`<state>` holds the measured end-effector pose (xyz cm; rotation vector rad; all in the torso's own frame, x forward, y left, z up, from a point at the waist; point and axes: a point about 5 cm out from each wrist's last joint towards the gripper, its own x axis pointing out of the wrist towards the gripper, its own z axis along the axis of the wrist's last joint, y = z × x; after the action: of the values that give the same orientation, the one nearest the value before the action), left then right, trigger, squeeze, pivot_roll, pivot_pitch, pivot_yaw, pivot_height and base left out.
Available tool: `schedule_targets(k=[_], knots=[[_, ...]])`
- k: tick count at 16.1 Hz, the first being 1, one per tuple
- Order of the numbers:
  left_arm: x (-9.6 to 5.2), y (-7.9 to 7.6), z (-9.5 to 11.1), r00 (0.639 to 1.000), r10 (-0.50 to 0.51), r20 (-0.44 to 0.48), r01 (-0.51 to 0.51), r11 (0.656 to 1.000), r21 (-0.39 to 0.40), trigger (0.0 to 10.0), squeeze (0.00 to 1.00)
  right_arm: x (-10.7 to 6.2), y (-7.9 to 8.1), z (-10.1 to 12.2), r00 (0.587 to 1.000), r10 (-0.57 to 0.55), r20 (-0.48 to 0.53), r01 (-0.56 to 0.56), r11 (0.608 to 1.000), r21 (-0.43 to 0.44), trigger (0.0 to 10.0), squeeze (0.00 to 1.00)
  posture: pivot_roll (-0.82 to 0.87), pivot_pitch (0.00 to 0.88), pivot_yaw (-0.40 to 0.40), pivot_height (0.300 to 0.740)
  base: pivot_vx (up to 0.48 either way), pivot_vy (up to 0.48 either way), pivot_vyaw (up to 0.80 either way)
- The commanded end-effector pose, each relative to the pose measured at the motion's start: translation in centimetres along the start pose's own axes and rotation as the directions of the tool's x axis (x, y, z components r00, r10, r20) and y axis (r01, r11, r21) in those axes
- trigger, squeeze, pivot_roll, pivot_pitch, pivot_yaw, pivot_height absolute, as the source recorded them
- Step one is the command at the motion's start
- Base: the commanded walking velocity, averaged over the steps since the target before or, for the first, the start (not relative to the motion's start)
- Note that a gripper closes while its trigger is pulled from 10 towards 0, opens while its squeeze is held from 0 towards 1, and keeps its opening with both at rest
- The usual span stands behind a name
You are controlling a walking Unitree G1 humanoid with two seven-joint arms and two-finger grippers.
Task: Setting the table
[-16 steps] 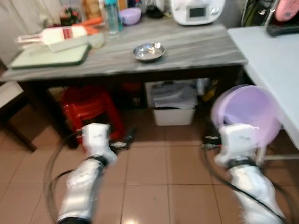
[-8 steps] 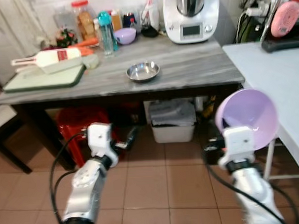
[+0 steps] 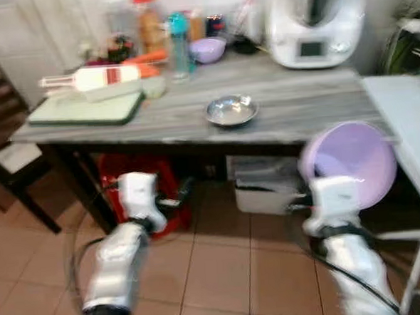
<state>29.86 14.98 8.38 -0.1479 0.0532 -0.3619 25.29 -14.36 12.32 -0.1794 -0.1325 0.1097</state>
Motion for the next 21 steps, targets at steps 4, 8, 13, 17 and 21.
schedule_targets(k=[4, 8, 13, 17, 21], knots=[[0.9, -1.1, 0.7, 0.999, -0.038, 0.025, 0.038, 0.999, -0.008, 10.0, 0.00, 0.1, -0.9, 0.6, 0.999, -0.025, 0.024, 0.025, 0.999, -0.020, 10.0, 0.00, -0.08, 0.000, 0.068, 0.740, 0.420, 0.000, 0.52], [0.8, -1.3, 0.7, 0.999, -0.039, 0.026, 0.039, 0.999, -0.010, 10.0, 0.00, 0.1, -0.9, 0.5, 1.000, -0.024, 0.020, 0.024, 1.000, -0.019, 10.0, 0.00, -0.08, 0.000, 0.065, 0.740, 0.419, 0.000, 0.00], [1.0, -2.1, 1.0, 0.997, -0.062, 0.041, 0.062, 0.998, -0.009, 10.0, 0.00, 0.4, -1.0, 0.7, 0.999, -0.017, 0.028, 0.018, 1.000, -0.025, 10.0, 0.00, -0.08, 0.000, 0.060, 0.740, 0.418, 0.000, 0.00], [1.0, -2.2, 1.0, 0.997, -0.067, 0.040, 0.067, 0.998, -0.011, 10.0, 0.00, 0.6, -0.7, 1.4, 0.998, 0.012, 0.058, -0.009, 0.999, -0.042, 10.0, 0.00, -0.08, 0.000, 0.059, 0.740, 0.420, 0.000, 0.00], [0.7, -2.3, 1.0, 0.996, -0.077, 0.038, 0.077, 0.997, -0.003, 10.0, 0.00, 0.7, -0.5, 1.3, 0.998, 0.026, 0.051, -0.024, 0.999, -0.041, 10.0, 0.00, -0.08, 0.000, 0.055, 0.740, 0.415, 0.000, 0.00]])
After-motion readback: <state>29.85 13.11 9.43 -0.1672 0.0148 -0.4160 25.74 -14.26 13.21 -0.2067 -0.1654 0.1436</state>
